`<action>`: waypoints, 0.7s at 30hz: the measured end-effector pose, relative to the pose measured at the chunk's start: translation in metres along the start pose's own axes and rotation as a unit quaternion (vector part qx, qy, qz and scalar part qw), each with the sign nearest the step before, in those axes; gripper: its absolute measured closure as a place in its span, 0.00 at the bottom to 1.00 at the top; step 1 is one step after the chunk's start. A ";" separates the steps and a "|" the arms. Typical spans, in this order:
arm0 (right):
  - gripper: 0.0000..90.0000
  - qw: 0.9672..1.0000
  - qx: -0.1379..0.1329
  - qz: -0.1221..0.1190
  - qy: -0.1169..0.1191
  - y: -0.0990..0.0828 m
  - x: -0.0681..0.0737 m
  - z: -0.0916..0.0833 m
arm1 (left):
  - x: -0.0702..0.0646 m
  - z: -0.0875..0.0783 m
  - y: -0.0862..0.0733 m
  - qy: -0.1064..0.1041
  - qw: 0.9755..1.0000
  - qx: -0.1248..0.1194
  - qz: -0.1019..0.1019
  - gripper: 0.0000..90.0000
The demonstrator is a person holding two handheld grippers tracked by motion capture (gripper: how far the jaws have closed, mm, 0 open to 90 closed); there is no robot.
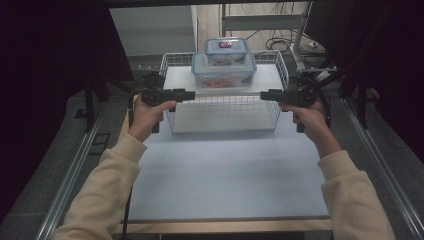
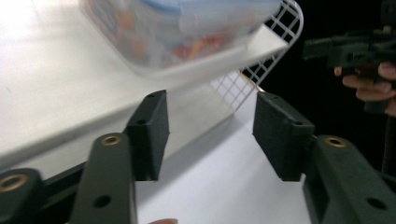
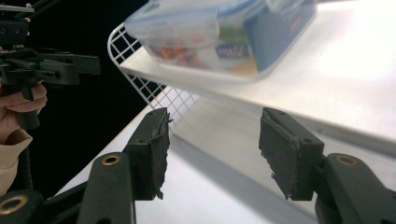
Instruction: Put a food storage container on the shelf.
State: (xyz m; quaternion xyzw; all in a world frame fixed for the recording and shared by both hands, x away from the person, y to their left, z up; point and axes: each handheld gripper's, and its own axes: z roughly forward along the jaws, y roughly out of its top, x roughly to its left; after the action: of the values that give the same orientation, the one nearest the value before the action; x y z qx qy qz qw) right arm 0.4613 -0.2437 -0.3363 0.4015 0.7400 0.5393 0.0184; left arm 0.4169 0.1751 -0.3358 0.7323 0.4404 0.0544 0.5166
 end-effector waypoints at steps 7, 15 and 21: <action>0.46 1.000 0.013 -0.010 0.001 -0.022 0.000 -0.001 | 0.002 -0.001 -0.025 -0.012 1.000 0.001 0.003 0.41; 0.46 1.000 0.022 -0.001 0.006 -0.059 -0.003 -0.004 | 0.005 0.000 -0.064 -0.011 1.000 0.008 0.001 0.38; 0.45 1.000 0.019 0.008 0.015 -0.090 -0.007 -0.010 | 0.009 0.000 -0.099 0.007 1.000 0.022 0.002 0.37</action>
State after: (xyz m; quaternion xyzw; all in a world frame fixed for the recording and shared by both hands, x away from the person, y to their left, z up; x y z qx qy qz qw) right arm 0.4095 -0.2644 -0.4077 0.3992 0.7470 0.5316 -0.0048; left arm 0.3641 0.1889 -0.4187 0.7438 0.4435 0.0508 0.4974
